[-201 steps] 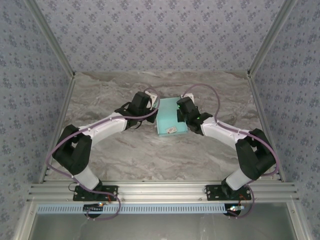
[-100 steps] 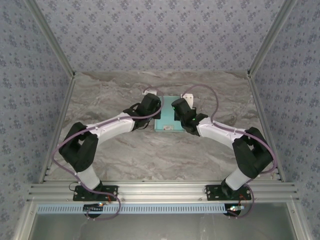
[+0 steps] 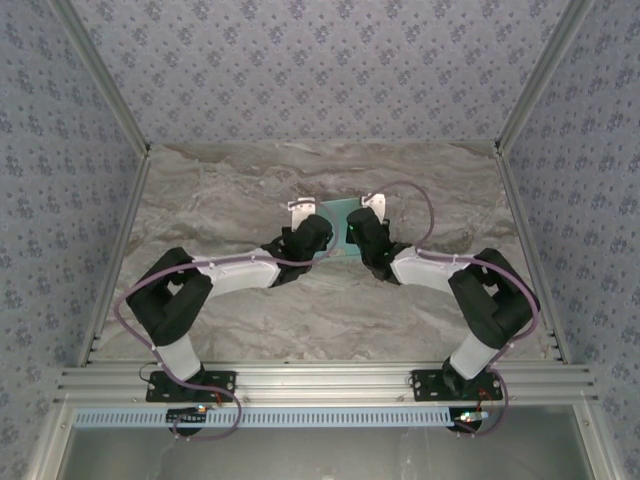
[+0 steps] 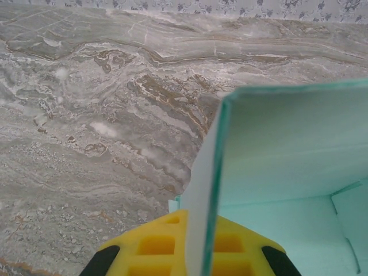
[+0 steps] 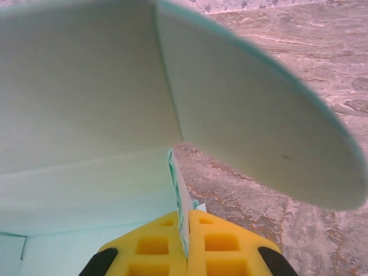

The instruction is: Fold the paper box

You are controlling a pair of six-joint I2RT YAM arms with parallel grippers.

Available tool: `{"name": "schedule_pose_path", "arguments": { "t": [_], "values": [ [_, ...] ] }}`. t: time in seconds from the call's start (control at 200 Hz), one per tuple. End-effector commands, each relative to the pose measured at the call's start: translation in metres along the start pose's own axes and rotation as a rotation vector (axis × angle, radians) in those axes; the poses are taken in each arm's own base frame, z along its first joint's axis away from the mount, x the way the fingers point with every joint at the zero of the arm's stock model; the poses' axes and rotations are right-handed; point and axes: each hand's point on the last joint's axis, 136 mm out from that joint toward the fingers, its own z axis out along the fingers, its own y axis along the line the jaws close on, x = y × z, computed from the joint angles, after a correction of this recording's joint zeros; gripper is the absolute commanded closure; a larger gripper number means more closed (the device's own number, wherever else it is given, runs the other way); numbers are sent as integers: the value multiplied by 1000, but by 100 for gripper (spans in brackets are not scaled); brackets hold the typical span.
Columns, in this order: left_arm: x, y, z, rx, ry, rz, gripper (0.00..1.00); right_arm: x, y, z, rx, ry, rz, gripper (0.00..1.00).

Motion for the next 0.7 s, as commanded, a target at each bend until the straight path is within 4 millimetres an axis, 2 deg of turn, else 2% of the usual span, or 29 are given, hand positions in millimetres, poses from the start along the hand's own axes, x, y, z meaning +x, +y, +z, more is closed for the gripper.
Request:
{"name": "schedule_pose_path", "arguments": {
  "t": [0.0, 0.425, 0.695],
  "values": [
    [-16, 12, 0, -53, -147, -55, 100, -4, -7, 3, 8, -73, 35, 100],
    [31, 15, -7, -38, -200, -2, 100, 29, -11, -4, -13, -91, 70, 99],
    [58, 24, -11, -62, -199, 66, 100, 49, -19, -14, -7, -108, 92, 98]
  ]
}}
